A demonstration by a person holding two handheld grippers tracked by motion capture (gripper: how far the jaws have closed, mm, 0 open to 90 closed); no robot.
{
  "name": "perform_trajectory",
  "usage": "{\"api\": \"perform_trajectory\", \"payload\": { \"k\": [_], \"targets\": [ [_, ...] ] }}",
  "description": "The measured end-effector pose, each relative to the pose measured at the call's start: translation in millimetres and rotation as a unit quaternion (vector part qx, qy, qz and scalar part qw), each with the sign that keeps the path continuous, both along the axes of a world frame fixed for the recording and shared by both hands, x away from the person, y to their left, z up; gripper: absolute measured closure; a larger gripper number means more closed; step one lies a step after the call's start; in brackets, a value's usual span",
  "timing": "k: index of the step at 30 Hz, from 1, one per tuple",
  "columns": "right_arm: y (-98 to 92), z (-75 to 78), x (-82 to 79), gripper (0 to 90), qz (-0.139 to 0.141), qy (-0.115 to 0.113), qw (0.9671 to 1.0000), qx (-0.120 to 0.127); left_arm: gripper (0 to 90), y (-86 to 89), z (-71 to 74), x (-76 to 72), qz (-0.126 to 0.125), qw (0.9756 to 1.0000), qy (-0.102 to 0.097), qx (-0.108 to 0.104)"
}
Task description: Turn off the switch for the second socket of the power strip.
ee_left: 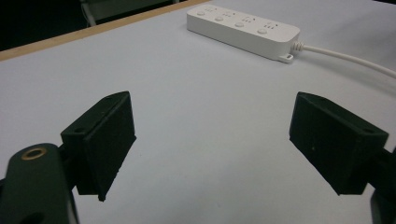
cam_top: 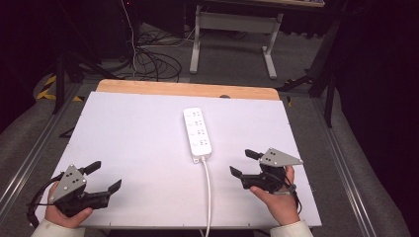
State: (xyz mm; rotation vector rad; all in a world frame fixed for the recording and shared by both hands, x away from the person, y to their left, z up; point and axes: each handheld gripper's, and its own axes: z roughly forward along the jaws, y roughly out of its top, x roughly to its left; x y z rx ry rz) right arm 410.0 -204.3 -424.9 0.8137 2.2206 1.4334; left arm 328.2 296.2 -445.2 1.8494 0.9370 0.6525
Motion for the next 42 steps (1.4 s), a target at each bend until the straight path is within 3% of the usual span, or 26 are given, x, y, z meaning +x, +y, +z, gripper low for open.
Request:
{"api": "perform_trajectory", "payload": {
  "k": [4, 11, 14, 18, 22, 27, 28, 30, 34, 35, 42],
  "targets": [
    [-15.2, -13.2, -5.2, 24.8, -0.005, 0.014, 0.9999, -0.007, 15.0, 3.1, -0.3, -1.0, 0.001, 0.9999, 0.006, -0.009],
    [-28.5, -27.3, -11.1, 24.6, -0.001, 0.033, 0.9994, 0.01, 14.9, 5.7, -0.4, -3.3, 0.0, 0.9999, 0.007, -0.01],
    [-33.2, -34.5, -12.9, 24.1, -0.006, 0.035, 0.9994, -0.004, 14.8, 7.5, -0.8, -4.2, 0.003, 0.9999, 0.007, -0.01],
    [-37.5, -45.3, -15.1, 24.1, -0.014, 0.034, 0.9984, -0.044, 14.4, 8.8, -1.9, -5.2, 0.005, 0.9999, 0.006, -0.008],
    [-39.7, -52.4, -16.0, 23.0, -0.017, 0.048, 0.9977, -0.045, 13.7, 9.6, -4.7, -7.0, 0.007, 1.0, 0.0, 0.002],
    [-43.9, -58.5, -17.9, 22.6, -0.024, 0.071, 0.9965, -0.038, 13.5, 11.0, -7.2, -10.8, 0.006, 1.0, 0.002, -0.001],
    [-45.1, -61.2, -19.0, 22.6, -0.023, 0.082, 0.9954, -0.043, 13.4, 11.4, -7.6, -11.3, 0.005, 1.0, 0.002, -0.001],
    [-45.6, -62.7, -20.4, 22.6, -0.024, 0.083, 0.995, -0.05, 13.4, 11.4, -8.6, -11.4, 0.004, 1.0, 0.004, -0.004],
    [-45.2, -61.6, -19.8, 22.6, -0.028, 0.072, 0.9955, -0.055, 13.5, 10.3, -9.4, -10.2, 0.007, 0.9999, 0.006, -0.008],
    [-46.2, -58.3, -20.0, 22.6, -0.032, 0.055, 0.9966, -0.051, 13.5, 10.6, -9.5, -9.5, 0.007, 1.0, 0.005, -0.004],
    [-51.5, -51.3, -24.7, 23.5, -0.043, 0.008, 0.9983, -0.039, 13.6, 9.4, -10.1, -8.1, 0.013, 0.9999, 0.0, 0.0]
  ]
}}
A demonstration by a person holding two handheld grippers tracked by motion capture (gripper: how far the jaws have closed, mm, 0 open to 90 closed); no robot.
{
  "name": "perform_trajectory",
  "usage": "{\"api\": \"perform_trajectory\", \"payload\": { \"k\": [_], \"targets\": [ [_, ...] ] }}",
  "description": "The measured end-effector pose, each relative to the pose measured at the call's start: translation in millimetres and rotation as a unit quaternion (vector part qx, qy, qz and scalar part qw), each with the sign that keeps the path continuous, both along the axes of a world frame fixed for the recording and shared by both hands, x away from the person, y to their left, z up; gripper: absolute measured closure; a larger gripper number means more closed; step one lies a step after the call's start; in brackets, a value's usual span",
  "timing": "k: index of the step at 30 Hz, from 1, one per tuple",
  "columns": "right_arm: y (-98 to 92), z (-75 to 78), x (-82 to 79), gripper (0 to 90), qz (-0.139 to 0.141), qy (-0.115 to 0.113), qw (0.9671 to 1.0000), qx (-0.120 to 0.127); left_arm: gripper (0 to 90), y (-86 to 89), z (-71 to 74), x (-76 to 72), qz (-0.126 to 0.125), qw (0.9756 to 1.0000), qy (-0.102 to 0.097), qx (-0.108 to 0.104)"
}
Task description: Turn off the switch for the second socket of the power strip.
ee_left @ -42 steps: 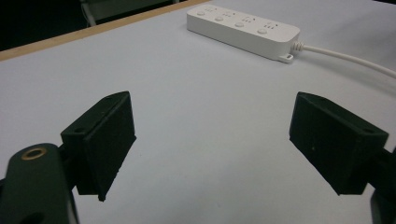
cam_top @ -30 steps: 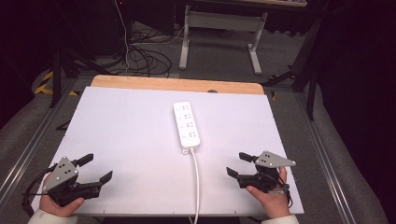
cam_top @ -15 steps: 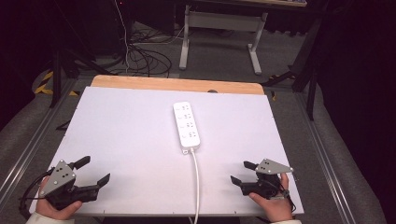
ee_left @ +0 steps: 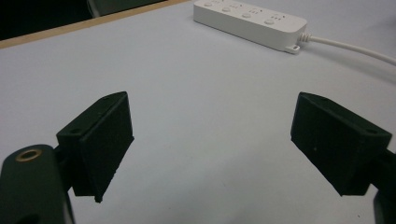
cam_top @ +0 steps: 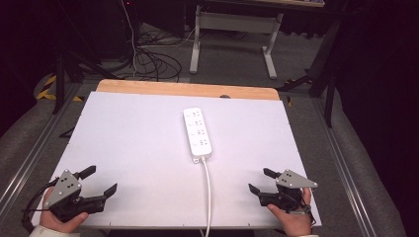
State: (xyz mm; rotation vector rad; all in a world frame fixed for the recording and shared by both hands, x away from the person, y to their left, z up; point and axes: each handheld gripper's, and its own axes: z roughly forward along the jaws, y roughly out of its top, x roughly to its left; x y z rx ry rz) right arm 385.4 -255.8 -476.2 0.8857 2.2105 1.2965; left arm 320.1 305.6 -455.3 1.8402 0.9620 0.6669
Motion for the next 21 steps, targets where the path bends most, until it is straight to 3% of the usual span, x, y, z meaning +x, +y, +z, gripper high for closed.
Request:
{"api": "perform_trajectory", "payload": {
  "k": [9, 14, 21],
  "targets": [
    [4.0, -1.2, 0.1, 23.6, 0.008, 0.005, 0.9999, -0.007, 13.7, 0.5, 0.8, -0.7, 0.0, 1.0, -0.004, -0.003],
    [6.3, -1.7, 0.5, 24.1, 0.015, 0.029, 0.9995, 0.003, 14.2, 0.5, 1.3, -1.2, 0.001, 1.0, 0.004, -0.004],
    [8.1, -2.1, 1.2, 24.1, 0.015, 0.024, 0.9996, -0.009, 14.3, 0.7, 0.9, -0.7, 0.0, 0.9999, 0.008, -0.011]
  ]
}}
